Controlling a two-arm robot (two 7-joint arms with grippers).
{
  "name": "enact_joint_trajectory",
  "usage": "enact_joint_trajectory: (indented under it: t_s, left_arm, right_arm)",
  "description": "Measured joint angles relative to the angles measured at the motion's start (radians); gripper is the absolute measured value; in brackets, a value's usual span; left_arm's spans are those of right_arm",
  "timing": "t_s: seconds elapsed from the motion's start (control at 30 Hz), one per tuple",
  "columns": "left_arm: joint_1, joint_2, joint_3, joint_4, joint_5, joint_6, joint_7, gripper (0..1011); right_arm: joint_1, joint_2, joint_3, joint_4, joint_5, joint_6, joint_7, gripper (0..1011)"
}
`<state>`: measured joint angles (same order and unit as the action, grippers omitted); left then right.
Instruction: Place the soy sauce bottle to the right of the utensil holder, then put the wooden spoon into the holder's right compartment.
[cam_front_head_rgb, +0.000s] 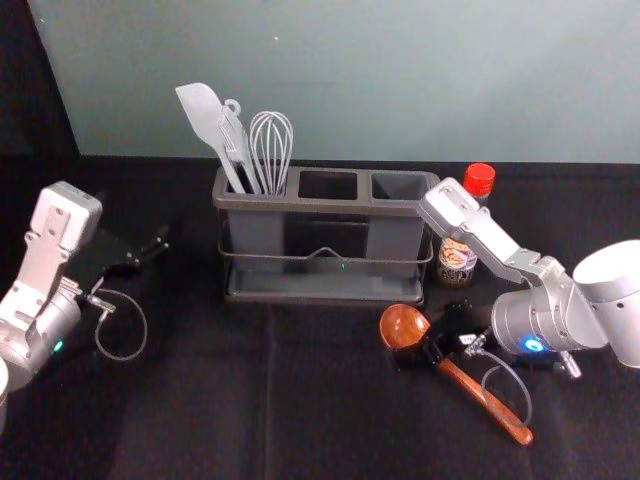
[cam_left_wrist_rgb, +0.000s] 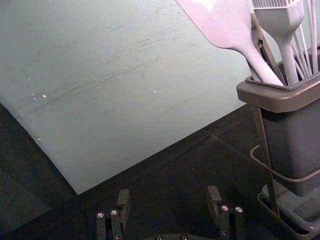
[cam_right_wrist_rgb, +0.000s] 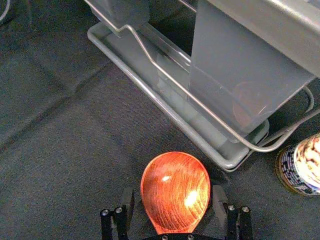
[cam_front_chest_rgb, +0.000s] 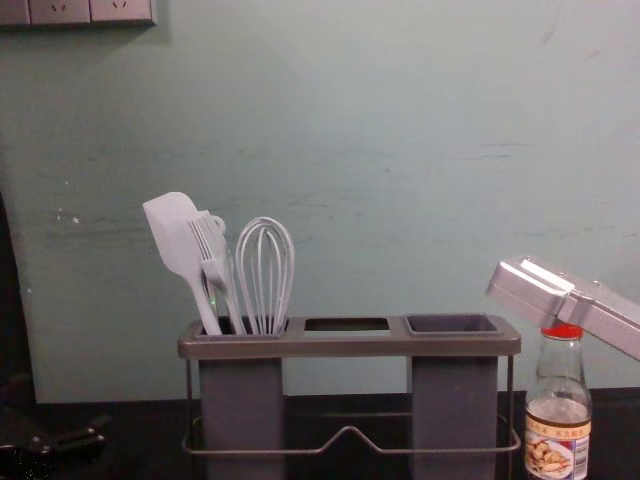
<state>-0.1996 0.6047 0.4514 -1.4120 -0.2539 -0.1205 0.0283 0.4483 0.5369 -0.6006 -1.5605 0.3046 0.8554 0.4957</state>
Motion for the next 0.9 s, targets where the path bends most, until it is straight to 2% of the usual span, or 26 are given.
enact_joint_trajectory:
  t_s: [0.6, 0.9]
  left_arm:
    - [0.0, 0.0, 0.0, 0.0, 0.0, 0.0, 0.0, 1005]
    - [0.0, 0.0, 0.0, 0.0, 0.0, 0.0, 0.0, 1005]
  right_arm:
    - [-0.001, -0.02, 0.002, 0.013, -0.05, -0.007, 0.012, 1002]
    - [-0.002, -0.02, 0.002, 0.013, -0.047, -0.006, 0.011, 1002]
